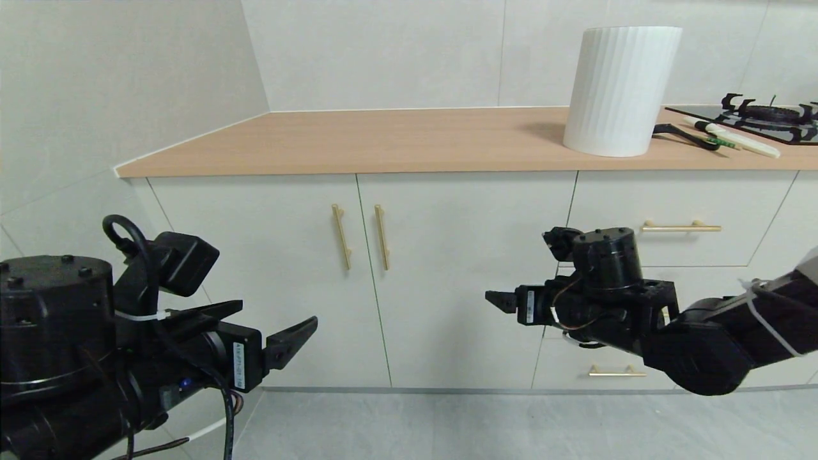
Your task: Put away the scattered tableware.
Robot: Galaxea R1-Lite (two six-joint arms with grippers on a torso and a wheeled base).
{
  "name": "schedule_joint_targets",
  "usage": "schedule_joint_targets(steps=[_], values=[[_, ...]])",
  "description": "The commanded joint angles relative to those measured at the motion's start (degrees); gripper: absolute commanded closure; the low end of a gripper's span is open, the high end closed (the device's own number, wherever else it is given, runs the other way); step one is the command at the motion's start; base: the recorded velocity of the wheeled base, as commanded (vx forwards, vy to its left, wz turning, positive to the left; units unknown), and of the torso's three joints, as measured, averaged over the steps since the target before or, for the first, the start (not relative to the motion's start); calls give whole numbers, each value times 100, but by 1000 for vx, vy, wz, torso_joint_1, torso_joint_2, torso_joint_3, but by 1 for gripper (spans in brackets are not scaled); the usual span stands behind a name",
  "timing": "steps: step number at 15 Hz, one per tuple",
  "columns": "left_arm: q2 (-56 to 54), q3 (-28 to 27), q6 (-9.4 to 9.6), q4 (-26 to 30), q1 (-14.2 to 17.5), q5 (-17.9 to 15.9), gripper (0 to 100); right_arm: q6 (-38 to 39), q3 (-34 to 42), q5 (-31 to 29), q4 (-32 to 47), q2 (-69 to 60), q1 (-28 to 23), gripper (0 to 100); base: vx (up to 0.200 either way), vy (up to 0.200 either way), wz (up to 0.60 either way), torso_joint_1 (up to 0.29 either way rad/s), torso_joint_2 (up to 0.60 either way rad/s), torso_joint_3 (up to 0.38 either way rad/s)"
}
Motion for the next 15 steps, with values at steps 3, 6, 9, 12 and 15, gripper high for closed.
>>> schedule_joint_targets(steps=[3,6,9,12,15], values=[[-699,144,223,50,-21,-31,0,-252,693,-72,-77,-1858,-41,0,0,0,0,0,0,0],[-1270,442,566,94,-12,250,0,-260,1185,-520,-86,-2878,-533,0,0,0,0,0,0,0],[-2861,1163,777,243,269,443,0,-515,2161,-1048,-77,-4574,-577,0,0,0,0,0,0,0],[-4496,1005,777,1342,902,452,0,-1341,3294,-1065,64,-6613,-955,0,0,0,0,0,0,0],[-5885,407,786,3012,1359,452,0,-1649,3374,-1074,1400,-8380,-1623,0,0,0,0,0,0,0]])
